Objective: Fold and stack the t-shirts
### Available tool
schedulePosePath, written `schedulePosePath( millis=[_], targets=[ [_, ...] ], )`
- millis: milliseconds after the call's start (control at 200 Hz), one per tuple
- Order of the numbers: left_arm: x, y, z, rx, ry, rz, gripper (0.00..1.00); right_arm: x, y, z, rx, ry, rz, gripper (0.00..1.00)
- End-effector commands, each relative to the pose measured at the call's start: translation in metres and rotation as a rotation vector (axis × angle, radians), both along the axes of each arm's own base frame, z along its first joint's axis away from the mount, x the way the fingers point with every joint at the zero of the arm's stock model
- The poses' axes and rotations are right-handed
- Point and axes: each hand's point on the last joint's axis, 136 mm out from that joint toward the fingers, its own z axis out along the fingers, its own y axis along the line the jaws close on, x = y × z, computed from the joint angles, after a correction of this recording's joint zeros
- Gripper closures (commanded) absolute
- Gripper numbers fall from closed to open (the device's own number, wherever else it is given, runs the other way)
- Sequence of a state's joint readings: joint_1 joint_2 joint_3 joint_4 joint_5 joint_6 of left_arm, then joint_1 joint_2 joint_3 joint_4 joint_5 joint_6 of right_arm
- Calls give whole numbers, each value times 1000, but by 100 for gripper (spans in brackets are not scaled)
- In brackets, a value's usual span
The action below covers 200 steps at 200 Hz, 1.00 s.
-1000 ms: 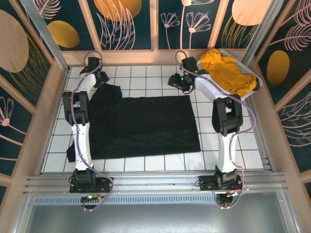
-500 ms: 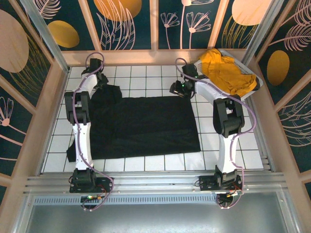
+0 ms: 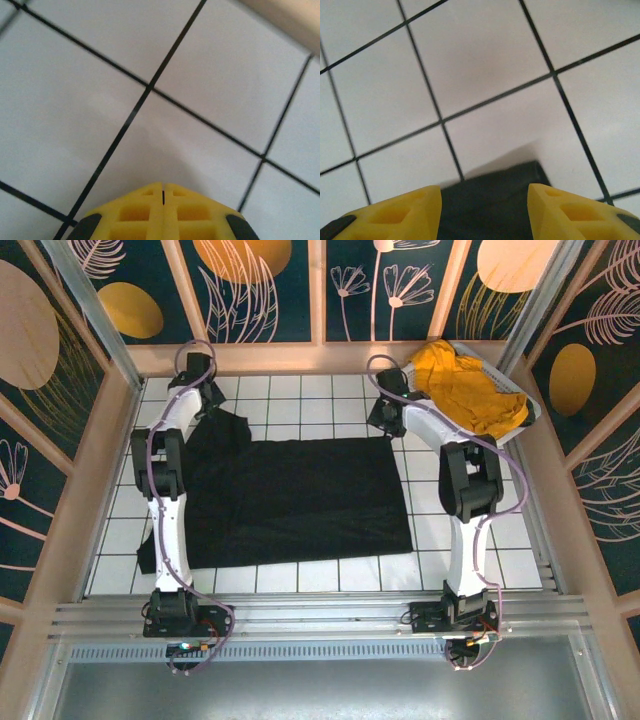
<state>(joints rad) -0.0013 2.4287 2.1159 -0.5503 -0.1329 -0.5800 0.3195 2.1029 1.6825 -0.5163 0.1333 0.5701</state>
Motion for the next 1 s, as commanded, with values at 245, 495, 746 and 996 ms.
schedulePosePath(
  millis=[245,495,746,996],
  targets=[
    [-5,-7,57,-54,-85,-8,100,2,-21,-46,-120,124,-78,55],
    [-7,-10,59,-73,-86,-18,100,-1,-24,-59,-125,157,-84,56],
    [-12,-12,55,-85,-73,-17,100,-2,-22,-61,-99,159,-83,70],
    [-18,-14,58,-107,-57,-12,100,3,-20,-55,-75,143,-85,90]
  ],
)
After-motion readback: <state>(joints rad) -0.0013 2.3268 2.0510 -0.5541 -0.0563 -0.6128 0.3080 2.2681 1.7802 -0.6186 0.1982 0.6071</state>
